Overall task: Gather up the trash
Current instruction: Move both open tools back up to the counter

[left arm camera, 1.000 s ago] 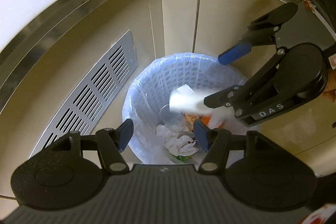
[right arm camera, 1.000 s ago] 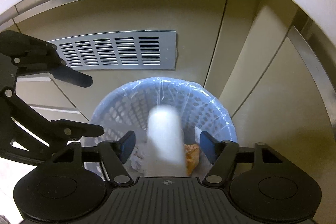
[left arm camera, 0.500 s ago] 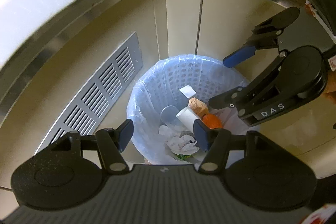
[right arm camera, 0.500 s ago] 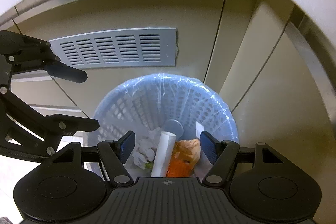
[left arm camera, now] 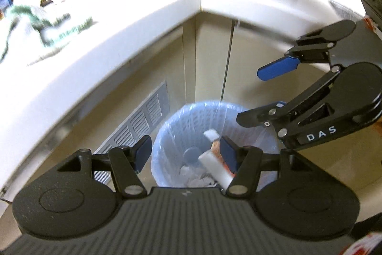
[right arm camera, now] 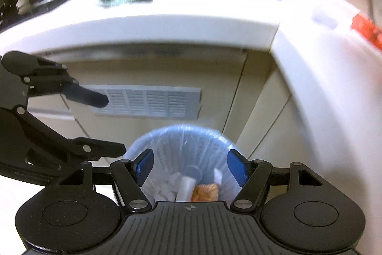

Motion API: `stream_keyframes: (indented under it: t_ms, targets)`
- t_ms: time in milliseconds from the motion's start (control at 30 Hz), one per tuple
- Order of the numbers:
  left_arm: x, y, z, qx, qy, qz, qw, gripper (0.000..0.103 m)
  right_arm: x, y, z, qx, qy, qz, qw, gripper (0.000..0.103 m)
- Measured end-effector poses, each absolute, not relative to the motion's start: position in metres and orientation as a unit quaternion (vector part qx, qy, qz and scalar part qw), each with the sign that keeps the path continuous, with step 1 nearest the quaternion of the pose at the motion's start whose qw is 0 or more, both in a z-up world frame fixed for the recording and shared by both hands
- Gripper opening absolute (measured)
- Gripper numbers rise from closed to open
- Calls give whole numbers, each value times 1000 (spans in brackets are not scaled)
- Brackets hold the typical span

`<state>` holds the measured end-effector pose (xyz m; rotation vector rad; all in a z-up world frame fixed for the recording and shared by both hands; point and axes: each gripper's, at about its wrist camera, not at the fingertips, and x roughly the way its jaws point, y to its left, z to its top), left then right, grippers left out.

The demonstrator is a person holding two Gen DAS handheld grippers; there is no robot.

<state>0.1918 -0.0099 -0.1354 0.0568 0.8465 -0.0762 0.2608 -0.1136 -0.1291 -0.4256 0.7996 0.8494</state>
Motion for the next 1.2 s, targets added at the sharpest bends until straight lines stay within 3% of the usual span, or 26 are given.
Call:
stream_keyframes:
  t_ms: [433, 800, 1200]
  targets:
    - [190, -12, -60, -17, 336, -24, 941, 60, 256, -152, -43, -155, 298, 349, 875, 68]
    - [234, -10, -14, -49, 290, -31, 955, 60, 309, -198, 0, -100, 278, 240, 925, 68]
    - [322, -21, 0, -46, 284, -28, 957, 60, 418, -225, 15, -194, 243, 196, 930, 68]
